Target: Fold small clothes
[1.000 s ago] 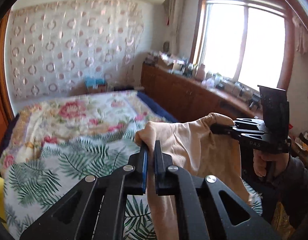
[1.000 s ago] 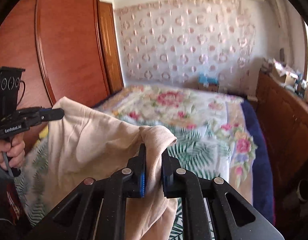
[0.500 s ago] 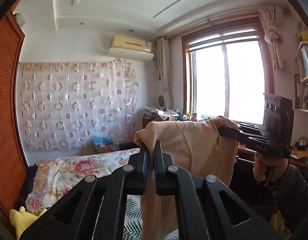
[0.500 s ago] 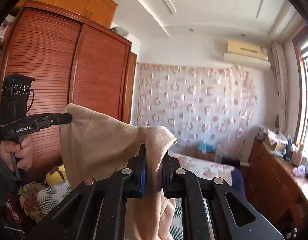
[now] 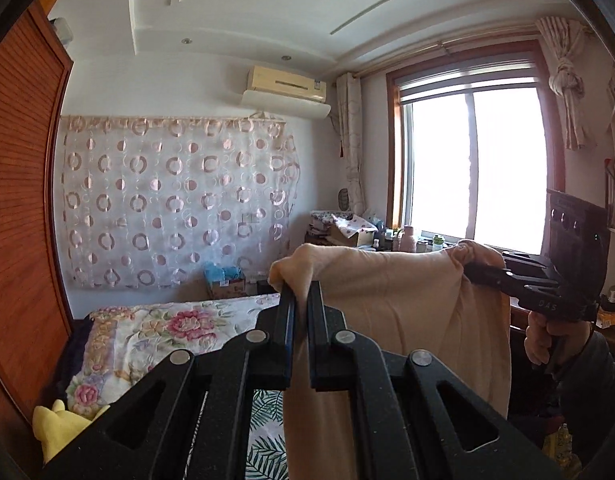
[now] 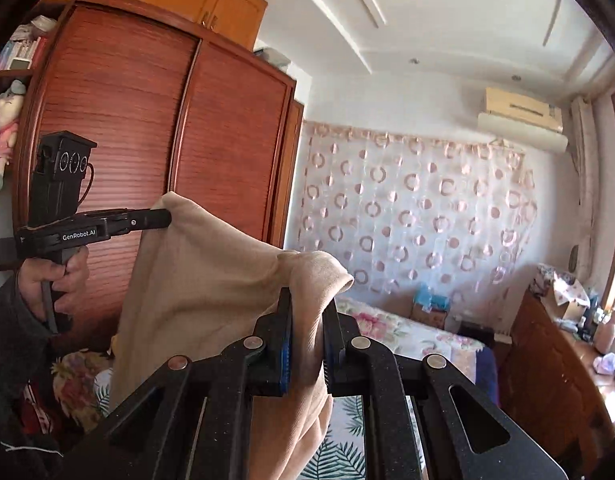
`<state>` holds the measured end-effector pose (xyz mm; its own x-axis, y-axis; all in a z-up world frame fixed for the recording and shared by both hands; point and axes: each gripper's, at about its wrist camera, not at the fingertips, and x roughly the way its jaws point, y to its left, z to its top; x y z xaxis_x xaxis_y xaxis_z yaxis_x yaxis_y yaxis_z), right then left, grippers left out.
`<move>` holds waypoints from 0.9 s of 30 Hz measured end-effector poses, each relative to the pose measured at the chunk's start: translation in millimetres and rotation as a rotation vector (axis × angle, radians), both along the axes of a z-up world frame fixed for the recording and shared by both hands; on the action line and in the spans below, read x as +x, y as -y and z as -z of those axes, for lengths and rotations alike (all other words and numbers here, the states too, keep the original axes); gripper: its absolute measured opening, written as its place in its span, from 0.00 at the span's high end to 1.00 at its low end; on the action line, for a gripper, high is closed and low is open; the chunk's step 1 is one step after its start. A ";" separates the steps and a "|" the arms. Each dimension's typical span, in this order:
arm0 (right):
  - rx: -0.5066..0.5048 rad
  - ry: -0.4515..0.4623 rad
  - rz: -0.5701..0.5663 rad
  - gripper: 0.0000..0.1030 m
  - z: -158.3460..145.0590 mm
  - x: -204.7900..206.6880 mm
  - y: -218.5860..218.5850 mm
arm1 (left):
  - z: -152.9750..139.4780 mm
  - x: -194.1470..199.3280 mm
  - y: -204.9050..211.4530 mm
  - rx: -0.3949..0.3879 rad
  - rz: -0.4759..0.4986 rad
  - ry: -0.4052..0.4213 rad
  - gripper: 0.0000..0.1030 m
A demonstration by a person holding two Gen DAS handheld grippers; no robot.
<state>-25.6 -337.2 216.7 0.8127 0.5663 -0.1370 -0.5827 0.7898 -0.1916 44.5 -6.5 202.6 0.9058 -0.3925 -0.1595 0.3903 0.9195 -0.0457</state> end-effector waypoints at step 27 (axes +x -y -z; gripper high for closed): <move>-0.141 -0.613 0.156 0.61 193.2 150.0 -23.7 | 256.6 71.2 -22.8 0.135 -0.102 -0.540 0.30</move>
<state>124.4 -313.5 23.4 0.6351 0.3903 -0.6666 -0.4997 0.8657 0.0308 115.7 16.3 -54.0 0.7141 -0.2510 -0.6535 0.2529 0.9630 -0.0936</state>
